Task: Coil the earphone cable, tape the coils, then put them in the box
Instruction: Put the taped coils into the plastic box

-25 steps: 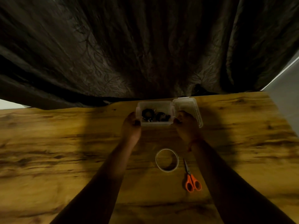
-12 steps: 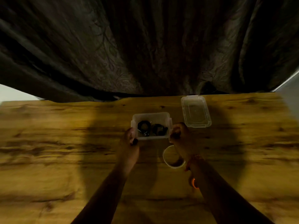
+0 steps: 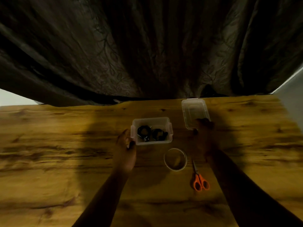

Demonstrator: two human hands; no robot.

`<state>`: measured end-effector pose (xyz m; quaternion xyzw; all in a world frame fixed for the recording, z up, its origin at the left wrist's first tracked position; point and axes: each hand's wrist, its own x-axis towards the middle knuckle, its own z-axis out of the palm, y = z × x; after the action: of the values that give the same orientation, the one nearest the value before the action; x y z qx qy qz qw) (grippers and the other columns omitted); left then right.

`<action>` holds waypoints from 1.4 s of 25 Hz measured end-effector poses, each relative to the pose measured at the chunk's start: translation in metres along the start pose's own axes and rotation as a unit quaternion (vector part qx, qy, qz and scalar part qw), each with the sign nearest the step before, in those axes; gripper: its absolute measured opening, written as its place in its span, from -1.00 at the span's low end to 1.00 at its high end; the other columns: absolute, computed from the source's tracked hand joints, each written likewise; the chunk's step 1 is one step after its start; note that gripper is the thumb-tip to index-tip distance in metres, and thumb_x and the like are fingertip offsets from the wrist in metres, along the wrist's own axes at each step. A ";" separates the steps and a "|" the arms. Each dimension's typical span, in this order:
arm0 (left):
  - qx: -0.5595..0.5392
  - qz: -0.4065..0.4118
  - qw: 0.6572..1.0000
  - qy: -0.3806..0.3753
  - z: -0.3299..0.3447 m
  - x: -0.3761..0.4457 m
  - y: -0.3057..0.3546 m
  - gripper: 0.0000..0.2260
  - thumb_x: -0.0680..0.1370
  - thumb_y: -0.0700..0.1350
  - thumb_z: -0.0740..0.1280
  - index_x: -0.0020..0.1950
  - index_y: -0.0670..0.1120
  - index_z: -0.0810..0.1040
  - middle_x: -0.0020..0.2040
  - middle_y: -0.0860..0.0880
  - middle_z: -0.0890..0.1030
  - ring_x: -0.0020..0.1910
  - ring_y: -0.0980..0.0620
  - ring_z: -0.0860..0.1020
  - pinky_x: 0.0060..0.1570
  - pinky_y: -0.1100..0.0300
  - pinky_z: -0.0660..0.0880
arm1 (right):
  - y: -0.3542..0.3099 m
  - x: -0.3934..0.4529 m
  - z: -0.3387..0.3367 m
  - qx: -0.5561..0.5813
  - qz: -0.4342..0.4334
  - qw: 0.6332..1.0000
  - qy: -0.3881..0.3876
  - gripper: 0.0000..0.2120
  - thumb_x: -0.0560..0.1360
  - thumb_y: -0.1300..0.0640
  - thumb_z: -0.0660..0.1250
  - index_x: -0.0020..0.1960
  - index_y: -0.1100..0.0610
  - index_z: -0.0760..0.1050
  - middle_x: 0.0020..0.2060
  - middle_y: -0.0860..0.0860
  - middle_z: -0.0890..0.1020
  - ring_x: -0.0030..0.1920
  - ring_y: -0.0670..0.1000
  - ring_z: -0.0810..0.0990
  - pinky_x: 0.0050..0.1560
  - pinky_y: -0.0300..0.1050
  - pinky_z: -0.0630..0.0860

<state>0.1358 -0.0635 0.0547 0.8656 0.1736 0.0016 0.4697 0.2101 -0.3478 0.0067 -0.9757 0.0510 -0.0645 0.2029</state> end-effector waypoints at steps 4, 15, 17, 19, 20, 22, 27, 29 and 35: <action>-0.003 0.007 1.000 0.004 0.003 0.001 0.013 -0.63 0.64 -0.06 0.20 0.46 0.01 0.33 0.32 0.03 0.46 0.25 0.04 0.47 0.18 -0.01 0.49 | 0.019 0.013 0.002 -0.135 -0.015 0.989 -0.055 -0.59 0.27 0.42 0.47 0.08 0.25 0.52 -0.03 0.35 0.59 -0.07 0.45 0.58 -0.12 0.33 0.54; -0.070 -0.006 0.995 0.070 0.002 0.005 0.019 -0.69 0.62 -0.08 0.25 0.35 -0.11 0.44 0.20 -0.12 0.58 0.15 -0.12 0.57 0.00 -0.02 0.54 | -0.020 -0.005 -0.062 -0.045 -0.118 0.985 0.115 -0.75 0.52 0.09 0.13 -0.03 0.17 0.54 -0.13 0.16 0.60 -0.19 0.23 0.58 -0.25 0.07 0.49; -0.097 -0.001 0.993 0.061 0.000 0.005 0.023 -0.67 0.63 -0.08 0.24 0.39 -0.07 0.42 0.27 -0.09 0.55 0.21 -0.10 0.54 0.09 -0.05 0.52 | -0.045 -0.017 -0.084 0.070 -0.141 0.977 0.144 -0.67 0.54 0.00 0.09 -0.07 0.17 0.55 -0.16 0.12 0.58 -0.20 0.12 0.54 -0.24 -0.03 0.42; -0.131 -0.005 0.990 0.043 -0.002 0.005 0.029 -0.64 0.63 -0.03 0.23 0.43 -0.02 0.37 0.35 -0.02 0.50 0.28 -0.01 0.50 0.14 0.04 0.51 | -0.066 -0.029 -0.102 0.181 -0.134 0.968 0.108 -0.69 0.55 -0.02 0.12 -0.03 0.14 0.55 -0.09 -0.02 0.53 -0.13 -0.08 0.49 -0.21 -0.16 0.39; -0.144 -0.001 0.989 0.031 -0.004 0.003 0.033 -0.62 0.64 -0.03 0.23 0.46 0.01 0.35 0.38 0.02 0.46 0.31 0.04 0.47 0.12 0.15 0.50 | -0.071 -0.033 -0.105 0.220 -0.125 0.963 0.094 -0.79 0.56 0.03 0.17 -0.01 0.10 0.53 -0.08 -0.12 0.50 -0.11 -0.20 0.47 -0.19 -0.28 0.39; -0.160 0.009 0.987 0.000 -0.006 0.000 0.042 -0.60 0.64 -0.04 0.22 0.48 0.06 0.31 0.39 0.12 0.43 0.31 0.15 0.43 0.02 0.35 0.44 | -0.077 -0.034 -0.106 0.283 -0.100 0.952 0.064 -0.92 0.57 0.15 0.25 0.01 0.00 0.48 -0.08 -0.22 0.49 -0.08 -0.28 0.48 -0.16 -0.43 0.37; -0.194 0.032 0.980 0.013 -0.013 0.007 0.037 -0.71 0.64 0.01 0.19 0.37 0.13 0.43 0.22 0.14 0.58 0.16 0.17 0.57 0.03 0.15 0.57 | -0.093 -0.032 -0.086 0.465 0.029 0.885 0.002 -0.94 0.61 0.15 0.26 0.04 0.05 0.49 -0.05 -0.07 0.62 -0.07 -0.10 0.61 -0.13 -0.24 0.57; -0.177 0.022 0.983 0.045 -0.012 0.010 0.033 -0.67 0.62 0.14 0.18 0.36 0.10 0.41 0.22 0.05 0.58 0.14 0.04 0.59 0.02 -0.02 0.60 | -0.096 -0.029 -0.063 0.498 0.108 0.860 -0.004 -0.95 0.59 0.15 0.28 0.03 0.05 0.50 -0.05 -0.05 0.62 -0.04 0.02 0.62 -0.04 -0.02 0.60; -0.016 0.007 0.994 0.106 0.007 0.023 0.031 -0.72 0.61 -0.07 0.25 0.33 0.01 0.45 0.21 0.01 0.57 0.03 0.01 0.62 -0.06 0.03 0.63 | -0.109 -0.020 -0.012 0.384 0.188 0.904 -0.022 -0.85 0.58 0.16 0.29 0.11 0.22 0.49 0.00 0.11 0.58 -0.06 0.08 0.52 0.03 0.02 0.50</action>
<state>0.1682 -0.0778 0.0721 0.8542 0.2163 0.0988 0.4624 0.1964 -0.2504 0.0590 -0.7959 0.2002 -0.0186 0.5710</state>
